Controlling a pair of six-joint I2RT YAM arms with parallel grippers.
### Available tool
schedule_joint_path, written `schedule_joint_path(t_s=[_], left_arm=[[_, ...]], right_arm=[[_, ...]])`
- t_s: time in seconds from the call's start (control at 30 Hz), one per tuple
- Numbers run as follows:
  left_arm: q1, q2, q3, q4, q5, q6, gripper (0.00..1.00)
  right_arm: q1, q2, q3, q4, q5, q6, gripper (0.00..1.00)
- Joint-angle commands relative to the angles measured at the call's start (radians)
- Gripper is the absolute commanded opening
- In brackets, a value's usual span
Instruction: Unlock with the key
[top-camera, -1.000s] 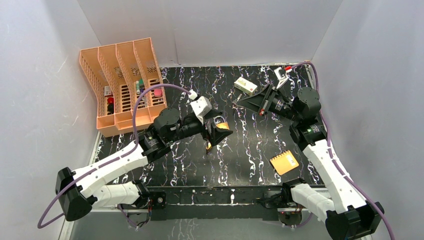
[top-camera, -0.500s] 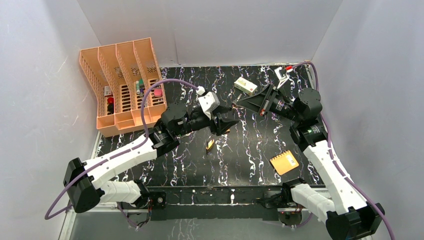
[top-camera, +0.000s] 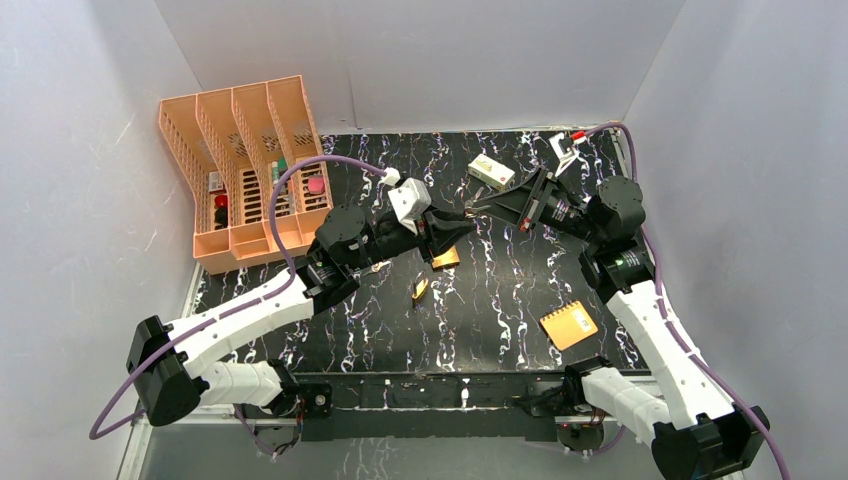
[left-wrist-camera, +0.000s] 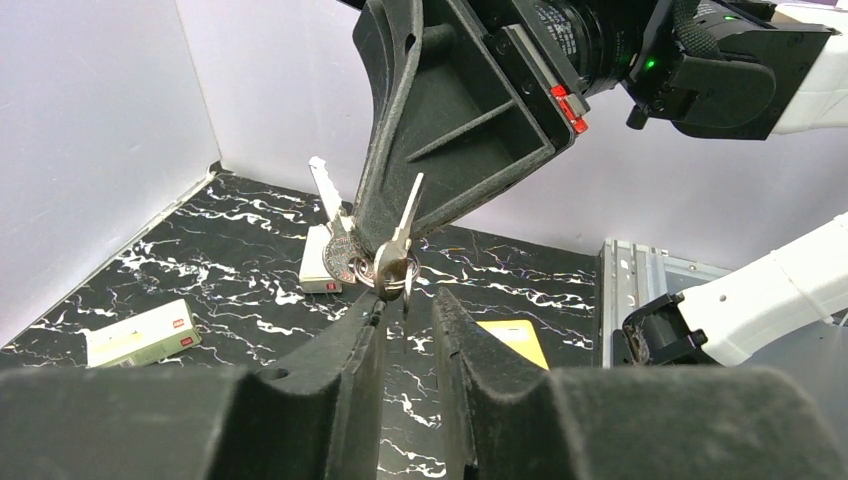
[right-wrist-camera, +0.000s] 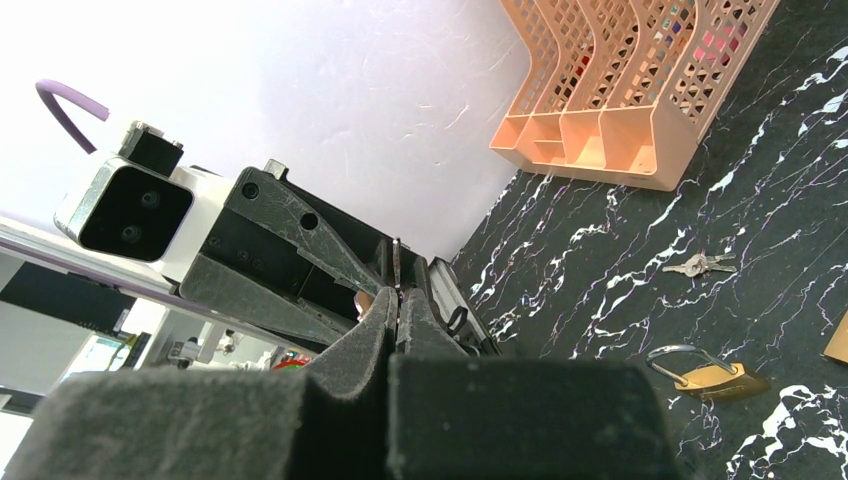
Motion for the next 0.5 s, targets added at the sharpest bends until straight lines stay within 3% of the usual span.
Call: schedule_joint_path(t_s=[0.0, 0.1, 0.27, 0.47], left_arm=[[0.002, -0.011, -0.007, 0.053, 0.005, 0.008, 0.20], [0.003, -0.012, -0.009, 0.041, 0.007, 0.009, 0.21], [0.003, -0.013, -0.023, 0.032, 0.012, 0.000, 0.33], [0.003, -0.019, -0.041, 0.046, 0.014, -0.007, 0.25]], right_arm=[[0.004, -0.025, 0.034, 0.065, -0.011, 0.008, 0.00], [0.004, -0.027, 0.033, 0.065, -0.012, 0.009, 0.00], [0.005, -0.028, 0.035, 0.070, -0.011, 0.015, 0.00], [0.004, -0.027, 0.035, 0.074, -0.012, 0.020, 0.00]])
